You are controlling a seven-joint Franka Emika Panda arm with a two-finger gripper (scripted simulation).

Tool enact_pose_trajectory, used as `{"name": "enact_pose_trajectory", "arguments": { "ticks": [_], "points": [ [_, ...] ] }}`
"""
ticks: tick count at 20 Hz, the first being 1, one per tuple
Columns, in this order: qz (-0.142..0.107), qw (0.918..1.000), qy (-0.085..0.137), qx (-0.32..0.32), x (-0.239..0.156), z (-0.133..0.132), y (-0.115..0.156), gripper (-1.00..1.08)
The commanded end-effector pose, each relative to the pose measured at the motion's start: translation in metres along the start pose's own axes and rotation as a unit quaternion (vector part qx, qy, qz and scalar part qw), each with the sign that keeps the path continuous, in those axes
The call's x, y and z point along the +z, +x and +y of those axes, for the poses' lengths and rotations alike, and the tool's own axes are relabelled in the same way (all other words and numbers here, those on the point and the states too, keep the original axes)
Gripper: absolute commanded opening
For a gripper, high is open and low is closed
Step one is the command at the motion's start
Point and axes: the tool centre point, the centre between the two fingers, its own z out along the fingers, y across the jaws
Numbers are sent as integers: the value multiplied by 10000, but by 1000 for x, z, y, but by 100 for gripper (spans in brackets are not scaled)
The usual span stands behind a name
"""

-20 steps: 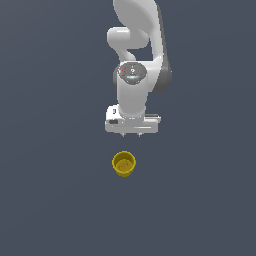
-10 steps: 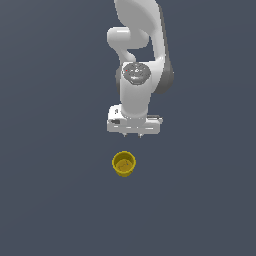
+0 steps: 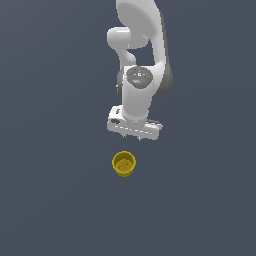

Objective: Pick up the object and move it to a goal position.

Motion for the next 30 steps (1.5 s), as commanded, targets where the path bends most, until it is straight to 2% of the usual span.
{"name": "enact_pose_trajectory", "arguments": {
  "ticks": [1,8,15,22,30],
  "points": [
    [42,9996,-59,262,3,1,2,28],
    [184,9946,-210,1003,13,2,6,28],
    [354,9838,-336,1728,21,4,10,28],
    [547,9675,-430,2430,29,5,14,28],
    [790,9428,-495,3201,38,6,19,28]
  ]
}}
